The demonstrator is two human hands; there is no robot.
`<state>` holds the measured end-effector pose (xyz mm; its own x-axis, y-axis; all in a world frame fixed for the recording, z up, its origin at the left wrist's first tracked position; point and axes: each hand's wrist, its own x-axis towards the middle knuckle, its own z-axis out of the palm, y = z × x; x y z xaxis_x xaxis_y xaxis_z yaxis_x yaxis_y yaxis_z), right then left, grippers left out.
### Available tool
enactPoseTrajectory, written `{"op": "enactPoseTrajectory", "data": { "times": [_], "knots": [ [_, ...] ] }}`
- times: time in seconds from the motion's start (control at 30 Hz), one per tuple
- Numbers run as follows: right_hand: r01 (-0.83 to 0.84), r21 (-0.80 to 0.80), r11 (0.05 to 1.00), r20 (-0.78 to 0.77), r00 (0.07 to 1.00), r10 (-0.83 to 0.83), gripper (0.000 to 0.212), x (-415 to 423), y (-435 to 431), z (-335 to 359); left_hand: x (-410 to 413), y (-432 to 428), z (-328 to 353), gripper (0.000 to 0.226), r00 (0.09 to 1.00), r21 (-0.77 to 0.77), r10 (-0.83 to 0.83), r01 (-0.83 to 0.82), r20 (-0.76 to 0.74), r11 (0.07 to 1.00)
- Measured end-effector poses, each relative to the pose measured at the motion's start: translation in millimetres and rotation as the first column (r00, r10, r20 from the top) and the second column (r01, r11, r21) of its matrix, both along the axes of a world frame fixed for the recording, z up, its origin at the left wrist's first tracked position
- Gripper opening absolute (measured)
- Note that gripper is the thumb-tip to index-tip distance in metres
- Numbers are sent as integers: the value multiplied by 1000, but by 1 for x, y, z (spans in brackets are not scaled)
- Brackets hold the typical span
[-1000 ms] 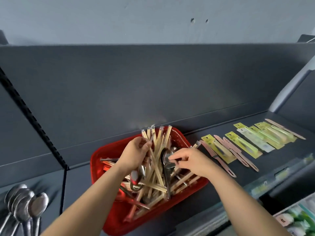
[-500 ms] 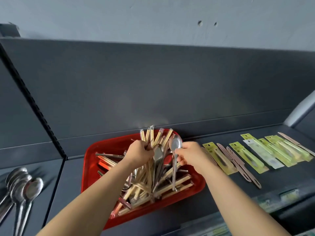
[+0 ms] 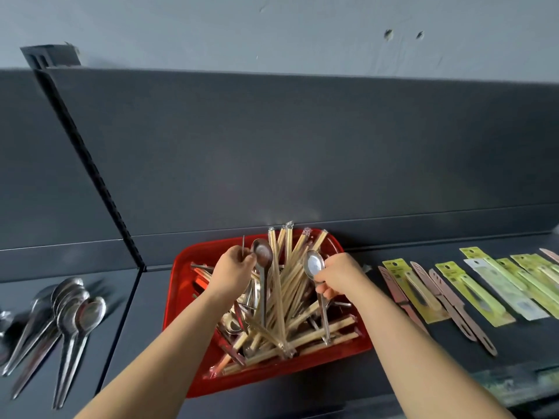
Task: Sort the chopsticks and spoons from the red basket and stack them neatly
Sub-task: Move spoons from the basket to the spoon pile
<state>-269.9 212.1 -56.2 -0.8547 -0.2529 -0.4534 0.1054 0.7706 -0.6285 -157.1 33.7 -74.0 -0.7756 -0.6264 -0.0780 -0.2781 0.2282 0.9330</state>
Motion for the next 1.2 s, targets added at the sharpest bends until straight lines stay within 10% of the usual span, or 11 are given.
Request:
{"op": "enactPoseTrajectory", "data": {
  "times": [0.23,0.6,0.87,1.2],
  "knots": [
    [53,-109,993,-50,997,-59,10,0,1,-8,7,-4,-8,16,1000,99,23,-24,16,995],
    [-342,-258,903,-169,937,307,20,38,-17,9,42,-29,20,22,979,228,141,-105,-146,968],
    [-433,-66,899,-126,897,423,36,57,-60,-2,85,-50,22,37,987,58,20,-29,157,998],
    [-290,170,942,-201,925,322,31,67,-95,-13,105,-48,24,25,981,137,58,-84,185,987]
  ]
}}
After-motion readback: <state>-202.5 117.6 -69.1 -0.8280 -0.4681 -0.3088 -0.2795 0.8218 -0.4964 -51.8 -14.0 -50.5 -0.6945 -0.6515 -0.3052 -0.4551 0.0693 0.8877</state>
